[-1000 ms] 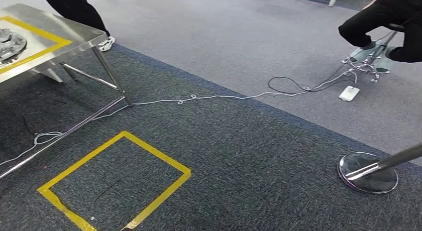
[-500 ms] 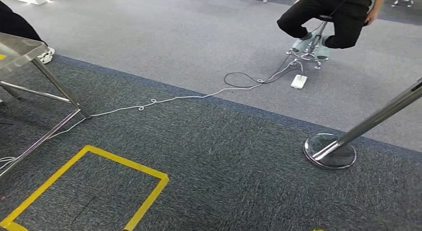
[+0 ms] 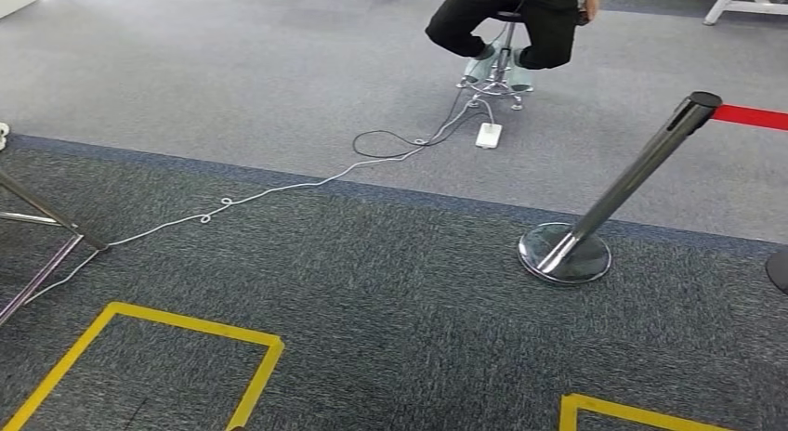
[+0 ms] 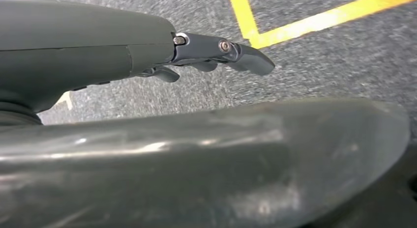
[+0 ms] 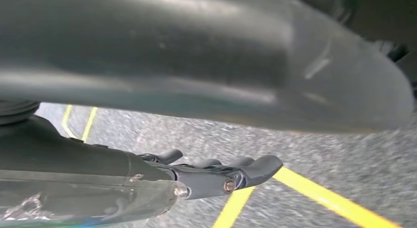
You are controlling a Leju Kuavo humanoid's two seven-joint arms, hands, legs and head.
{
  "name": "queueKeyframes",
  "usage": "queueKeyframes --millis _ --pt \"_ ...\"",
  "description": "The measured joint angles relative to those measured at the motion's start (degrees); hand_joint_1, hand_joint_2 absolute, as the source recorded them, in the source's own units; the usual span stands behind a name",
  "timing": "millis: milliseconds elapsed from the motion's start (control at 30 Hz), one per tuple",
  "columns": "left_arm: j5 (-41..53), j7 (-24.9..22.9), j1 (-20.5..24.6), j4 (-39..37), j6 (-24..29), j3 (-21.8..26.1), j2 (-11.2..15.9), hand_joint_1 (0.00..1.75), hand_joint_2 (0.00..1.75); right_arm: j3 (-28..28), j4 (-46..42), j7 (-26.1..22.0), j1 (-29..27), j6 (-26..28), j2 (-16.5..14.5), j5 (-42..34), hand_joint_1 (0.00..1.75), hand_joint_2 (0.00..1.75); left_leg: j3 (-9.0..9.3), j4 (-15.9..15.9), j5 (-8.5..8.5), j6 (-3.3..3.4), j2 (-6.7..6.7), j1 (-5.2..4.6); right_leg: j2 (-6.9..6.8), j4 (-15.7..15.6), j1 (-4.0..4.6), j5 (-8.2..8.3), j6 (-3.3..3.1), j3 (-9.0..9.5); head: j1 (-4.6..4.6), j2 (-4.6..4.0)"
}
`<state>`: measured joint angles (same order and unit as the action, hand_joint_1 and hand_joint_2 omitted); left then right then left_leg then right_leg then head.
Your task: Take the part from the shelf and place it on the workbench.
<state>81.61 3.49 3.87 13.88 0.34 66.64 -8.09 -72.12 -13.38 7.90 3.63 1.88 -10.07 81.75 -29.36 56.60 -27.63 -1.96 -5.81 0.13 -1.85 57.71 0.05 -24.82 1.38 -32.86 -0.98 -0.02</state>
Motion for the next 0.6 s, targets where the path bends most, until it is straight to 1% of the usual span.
queueKeyframes --millis 33,67,100,133,167,200,233,267,300,333,367,400,433,467,500,533,567,600 --pt "0.0 0.1 0.0 0.0 0.0 0.0 0.0 0.0 0.0 0.0 0.0 0.0 0.0 0.0 0.0 0.0 0.0 0.0 -0.61 1.6 -1.21 -0.27 1.4 0.08 0.71 -0.3 -0.16 0.24 -0.31 0.11 0.13 0.0" --pt "0.0 0.1 0.0 0.0 0.0 0.0 0.0 0.0 0.0 0.0 0.0 0.0 0.1 0.0 0.0 0.0 0.0 0.0 -1.91 4.5 -3.04 -0.44 3.14 0.16 1.42 -0.4 -0.3 0.42 -0.54 0.16 0.3 0.0" --pt "0.0 0.1 -0.1 0.0 0.0 0.0 0.0 0.0 0.0 0.0 0.0 0.0 0.1 0.0 0.0 -0.1 0.0 0.0 -3.77 8.4 -5.14 -0.49 4.43 0.17 2.19 -0.4 -0.31 0.51 -0.68 0.05 0.42 0.0" --pt "0.0 0.1 -0.2 0.0 -0.1 0.0 0.0 0.0 0.0 0.0 0.0 0.0 0.2 0.0 0.0 -0.1 0.0 0.0 -5.7 12.3 -6.83 -0.51 5.05 0.18 3.04 -0.4 -0.31 0.55 -0.74 -0.05 0.49 0.0" --pt "0.0 0.1 -0.4 -0.1 -0.1 0.0 0.0 0.0 0.0 0.0 0.0 0.0 0.2 0.0 0.0 -0.1 0.0 0.0 -7.15 15.1 -7.56 -0.52 5.3 0.18 3.94 -0.4 -0.3 0.58 -0.77 -0.08 0.51 0.0" --pt "0.0 0.1 -0.4 -0.1 -0.1 0.0 0.0 0.0 0.0 0.0 0.0 0.0 0.1 0.0 0.0 -0.1 0.0 0.0 -7.67 15.7 -6.98 -0.5 5.4 0.21 4.87 -0.4 -0.32 0.61 -0.72 -0.06 0.5 0.0" --pt "-0.1 0.1 -0.5 -0.1 -0.1 0.0 0.0 0.0 0.0 0.0 0.0 0.0 0.0 0.0 0.0 -0.1 0.0 0.0 -7.05 14.0 -5.22 -0.49 5.57 0.27 5.79 -0.4 -0.38 0.66 -0.62 -0.02 0.49 0.0" --pt "-0.3 0.2 -0.5 -0.1 -0.1 0.0 0.0 0.0 0.0 0.0 0.0 0.0 0.0 0.0 0.0 -0.1 0.0 0.0 -5.54 10.5 -2.82 -0.52 6.14 0.41 6.69 -0.3 -0.46 0.69 -0.47 0.03 0.5 0.0" --pt "-0.5 0.3 -0.5 -0.1 -0.2 0.0 0.0 0.0 0.0 0.0 0.0 0.0 0.0 0.0 0.0 -0.1 0.0 0.0 -3.73 6.4 -0.75 -0.64 7.7 0.69 7.55 -0.2 -0.49 0.73 -0.2 -0.04 0.53 0.0" --pt "-0.9 0.5 -0.4 -0.1 -0.3 0.1 0.0 0.0 0.0 0.0 0.0 0.0 0.1 0.0 0.0 -0.2 0.0 0.0 -2.22 2.9 0.56 -0.72 9.28 0.97 8.35 0.0 -0.5 0.73 0.1 -0.25 0.57 0.0" --pt "-1.4 0.9 -0.4 -0.1 -0.3 0.1 -0.1 0.0 0.0 0.0 0.0 -0.1 0.1 0.0 0.0 -0.2 0.0 0.0 -1.3 0.8 1.1 -0.72 10.59 1.15 9.03 0.1 -0.54 0.78 0.46 -0.53 0.62 0.0" --pt "-1.9 1.5 -0.3 -0.1 -0.3 0.2 -0.1 0.0 0.0 0.0 0.0 0.0 0.1 0.0 0.0 -0.3 0.0 0.0 -0.97 -0.1 1.02 -0.52 11.38 1.17 9.65 0.2 -0.61 0.86 0.9 -0.82 0.68 0.0" --pt "-2.7 2.3 -0.3 -0.2 -0.2 0.3 -0.1 0.0 0.0 0.0 0.0 0.0 0.0 0.1 0.0 -0.3 0.0 0.0 -0.96 -0.3 0.97 -0.14 11.01 1.05 10.24 0.0 -0.77 1.0 1.33 -1.1 0.71 0.0" --pt "-3.6 3.3 -0.2 -0.2 -0.1 0.5 -0.1 0.0 0.0 0.0 0.0 0.1 -0.2 0.1 0.0 -0.4 0.0 0.0 -0.93 -0.4 1.1 0.35 10.4 0.95 10.26 -0.1 -0.94 1.09 1.69 -1.28 0.72 0.0" --pt "-4.6 4.4 -0.1 -0.2 0.0 0.8 -0.1 0.0 0.0 0.0 0.0 0.1 -0.4 0.1 0.0 -0.4 0.0 0.0 -0.88 -0.5 1.21 0.86 9.81 0.9 9.22 0.3 -0.94 0.82 1.97 -1.58 0.64 0.0" --pt "-5.8 5.5 -0.1 -0.2 -0.2 1.2 -0.1 0.0 0.0 0.0 0.0 0.2 -0.6 0.2 0.0 -0.5 0.0 0.0 -0.82 -0.6 1.32 1.28 9.15 0.87 7.51 1.8 -0.89 -0.14 2.15 -2.39 0.46 0.0" --pt "-7.1 6.5 -0.1 -0.2 -0.7 1.8 -0.1 0.0 0.0 0.0 0.0 0.1 -0.5 0.2 0.0 -0.6 0.0 0.0 -0.78 -0.7 1.35 1.6 8.42 0.79 5.46 4.7 -0.81 -1.78 2.24 -3.74 0.29 0.0" --pt "-8.4 7.4 -0.1 -0.2 -1.3 2.5 -0.1 0.0 0.0 0.0 0.0 0.1 -0.4 0.3 0.0 -0.7 0.0 0.0 -0.76 -0.7 1.29 1.8 7.65 0.62 3.7 8.6 -0.73 -3.85 2.35 -5.65 0.14 0.0"
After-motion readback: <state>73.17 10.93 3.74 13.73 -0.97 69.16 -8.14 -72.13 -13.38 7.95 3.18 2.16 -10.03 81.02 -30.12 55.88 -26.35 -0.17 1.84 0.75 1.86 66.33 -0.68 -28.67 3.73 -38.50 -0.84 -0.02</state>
